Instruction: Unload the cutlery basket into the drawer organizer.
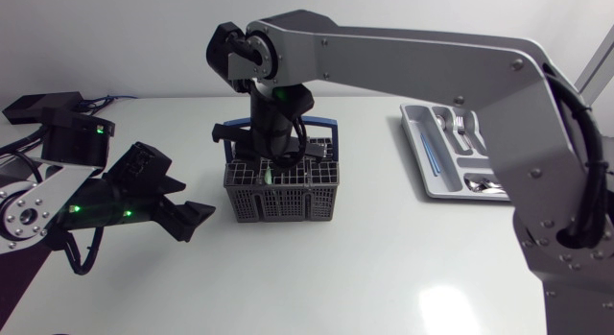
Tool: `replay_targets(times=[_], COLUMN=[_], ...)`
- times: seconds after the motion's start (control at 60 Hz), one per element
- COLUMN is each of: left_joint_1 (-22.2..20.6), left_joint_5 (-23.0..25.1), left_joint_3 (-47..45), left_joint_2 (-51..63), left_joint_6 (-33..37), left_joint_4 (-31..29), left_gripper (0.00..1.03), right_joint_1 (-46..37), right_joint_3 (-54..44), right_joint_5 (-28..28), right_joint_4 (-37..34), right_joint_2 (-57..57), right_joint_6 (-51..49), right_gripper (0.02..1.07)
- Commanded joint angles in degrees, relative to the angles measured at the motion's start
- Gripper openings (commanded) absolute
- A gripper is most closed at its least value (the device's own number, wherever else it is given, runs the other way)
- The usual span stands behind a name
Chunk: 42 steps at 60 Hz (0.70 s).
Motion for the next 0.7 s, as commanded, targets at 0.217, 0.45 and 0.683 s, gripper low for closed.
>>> replay_targets(times=[0.217,0.45,0.683], left_joint_1=[0.4,0.2,0.0], left_joint_5=[0.5,0.5,0.5], left_joint_3=[-2.0,-2.4,-2.4], left_joint_2=[0.3,0.2,0.1], left_joint_6=[0.9,0.8,0.8], left_joint_4=[0.6,0.7,0.7], left_gripper=[0.99,0.99,0.99], right_joint_1=[0.3,0.3,0.4], right_joint_3=[1.2,0.9,0.0], right_joint_5=[0.3,2.0,1.9], right_joint_4=[-1.0,-1.0,-1.0], right_joint_2=[3.2,3.3,1.3], right_joint_6=[1.6,1.0,0.1], right_gripper=[0.20,0.08,0.08])
